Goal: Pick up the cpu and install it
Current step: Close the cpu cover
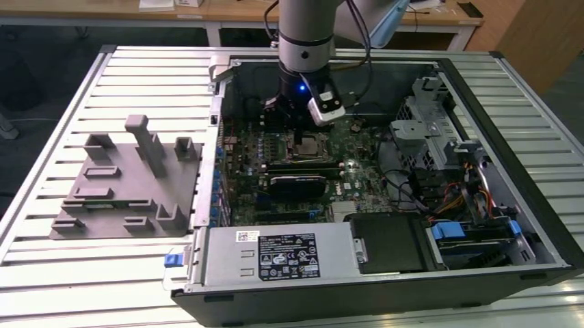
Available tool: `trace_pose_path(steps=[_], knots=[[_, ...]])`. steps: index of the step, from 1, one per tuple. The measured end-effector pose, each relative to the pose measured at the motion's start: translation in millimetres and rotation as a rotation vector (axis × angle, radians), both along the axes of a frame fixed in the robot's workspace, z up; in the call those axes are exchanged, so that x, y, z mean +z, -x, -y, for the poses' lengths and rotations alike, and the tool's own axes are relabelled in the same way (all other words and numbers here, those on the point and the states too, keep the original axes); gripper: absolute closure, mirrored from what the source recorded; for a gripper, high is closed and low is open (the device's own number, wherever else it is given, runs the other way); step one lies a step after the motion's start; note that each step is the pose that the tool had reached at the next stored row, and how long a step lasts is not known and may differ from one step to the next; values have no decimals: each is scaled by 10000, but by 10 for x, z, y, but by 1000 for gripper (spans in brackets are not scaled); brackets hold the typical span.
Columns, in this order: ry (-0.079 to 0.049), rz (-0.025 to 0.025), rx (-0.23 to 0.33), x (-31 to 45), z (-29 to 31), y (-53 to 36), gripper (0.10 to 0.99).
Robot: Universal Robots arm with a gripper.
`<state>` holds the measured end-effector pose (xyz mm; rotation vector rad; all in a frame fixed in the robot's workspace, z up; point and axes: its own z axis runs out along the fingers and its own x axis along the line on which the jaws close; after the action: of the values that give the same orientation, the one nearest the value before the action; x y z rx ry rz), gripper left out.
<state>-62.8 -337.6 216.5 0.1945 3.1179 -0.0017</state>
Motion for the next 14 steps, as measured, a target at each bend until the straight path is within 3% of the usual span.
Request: trace_pose_path(steps=[9, 14], knots=[[-2, 2, 3, -35, 2, 29, 980], [-67, 2, 31, -63, 9, 51, 980]])
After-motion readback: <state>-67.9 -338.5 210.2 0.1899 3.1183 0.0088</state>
